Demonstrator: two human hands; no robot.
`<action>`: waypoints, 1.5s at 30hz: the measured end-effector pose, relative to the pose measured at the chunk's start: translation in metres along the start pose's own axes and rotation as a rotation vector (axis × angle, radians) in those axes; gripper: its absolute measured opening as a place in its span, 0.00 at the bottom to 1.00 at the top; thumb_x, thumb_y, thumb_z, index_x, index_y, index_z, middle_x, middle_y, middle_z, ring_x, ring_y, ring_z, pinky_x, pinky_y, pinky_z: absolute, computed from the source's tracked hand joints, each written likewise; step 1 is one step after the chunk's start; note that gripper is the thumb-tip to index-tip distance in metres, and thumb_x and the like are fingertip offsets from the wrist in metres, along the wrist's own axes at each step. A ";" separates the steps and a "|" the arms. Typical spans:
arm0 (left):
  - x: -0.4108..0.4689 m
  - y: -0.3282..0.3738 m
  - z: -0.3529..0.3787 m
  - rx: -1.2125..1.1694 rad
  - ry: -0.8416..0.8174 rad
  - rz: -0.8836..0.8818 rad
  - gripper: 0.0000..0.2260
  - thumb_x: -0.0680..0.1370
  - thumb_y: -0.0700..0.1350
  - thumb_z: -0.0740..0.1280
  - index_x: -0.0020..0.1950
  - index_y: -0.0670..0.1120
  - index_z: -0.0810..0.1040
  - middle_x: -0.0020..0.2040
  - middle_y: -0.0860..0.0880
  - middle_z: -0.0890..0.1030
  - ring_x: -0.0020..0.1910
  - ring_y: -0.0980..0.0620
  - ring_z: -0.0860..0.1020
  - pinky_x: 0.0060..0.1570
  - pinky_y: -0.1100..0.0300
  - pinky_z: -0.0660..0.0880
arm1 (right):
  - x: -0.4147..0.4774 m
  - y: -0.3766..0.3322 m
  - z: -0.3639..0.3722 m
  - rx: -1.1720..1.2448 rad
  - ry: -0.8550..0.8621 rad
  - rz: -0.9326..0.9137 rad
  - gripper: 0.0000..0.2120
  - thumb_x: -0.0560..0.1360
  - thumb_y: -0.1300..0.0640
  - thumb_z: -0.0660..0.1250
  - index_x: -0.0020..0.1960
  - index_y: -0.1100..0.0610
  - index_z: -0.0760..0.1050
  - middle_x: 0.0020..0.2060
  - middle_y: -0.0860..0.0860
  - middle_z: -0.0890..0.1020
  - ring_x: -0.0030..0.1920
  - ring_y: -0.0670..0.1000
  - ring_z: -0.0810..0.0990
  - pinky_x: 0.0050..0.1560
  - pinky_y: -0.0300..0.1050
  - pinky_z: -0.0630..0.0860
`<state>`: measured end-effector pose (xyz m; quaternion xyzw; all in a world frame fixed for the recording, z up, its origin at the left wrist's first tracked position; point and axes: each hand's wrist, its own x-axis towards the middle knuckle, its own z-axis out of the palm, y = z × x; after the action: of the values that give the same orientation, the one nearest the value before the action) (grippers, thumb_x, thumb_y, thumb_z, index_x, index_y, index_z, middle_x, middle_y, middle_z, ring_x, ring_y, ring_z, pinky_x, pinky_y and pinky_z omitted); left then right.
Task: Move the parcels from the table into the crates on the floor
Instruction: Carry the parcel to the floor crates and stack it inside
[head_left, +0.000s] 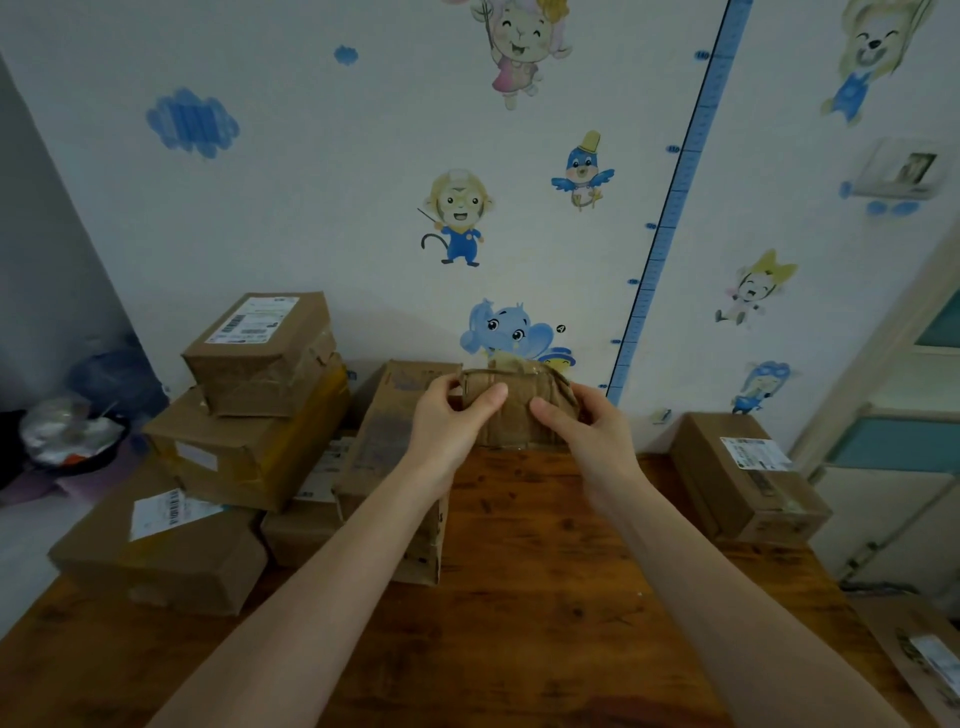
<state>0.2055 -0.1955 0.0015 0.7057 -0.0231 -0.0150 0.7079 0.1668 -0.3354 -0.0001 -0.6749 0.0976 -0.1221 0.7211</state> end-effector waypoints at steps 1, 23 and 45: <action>0.000 0.000 0.000 0.011 -0.013 0.028 0.14 0.74 0.47 0.72 0.57 0.48 0.74 0.49 0.52 0.79 0.51 0.54 0.78 0.51 0.57 0.78 | 0.001 0.001 0.000 0.023 0.003 0.024 0.08 0.72 0.55 0.72 0.49 0.48 0.75 0.53 0.53 0.79 0.54 0.53 0.78 0.56 0.52 0.78; -0.007 0.002 0.003 -0.097 -0.188 -0.160 0.13 0.74 0.43 0.69 0.56 0.51 0.72 0.52 0.48 0.77 0.51 0.49 0.78 0.54 0.52 0.75 | 0.011 0.017 -0.006 0.120 -0.044 0.564 0.44 0.55 0.44 0.81 0.65 0.60 0.71 0.53 0.58 0.81 0.51 0.59 0.81 0.43 0.54 0.79; -0.008 -0.004 -0.001 0.058 -0.248 -0.075 0.11 0.75 0.43 0.70 0.48 0.56 0.70 0.50 0.52 0.77 0.48 0.57 0.76 0.42 0.62 0.74 | 0.009 0.019 -0.016 0.089 0.018 0.347 0.31 0.70 0.45 0.71 0.67 0.56 0.65 0.49 0.50 0.76 0.48 0.50 0.76 0.48 0.48 0.76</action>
<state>0.1971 -0.1941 -0.0031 0.7190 -0.0845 -0.1280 0.6779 0.1715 -0.3518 -0.0197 -0.6141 0.2138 -0.0062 0.7597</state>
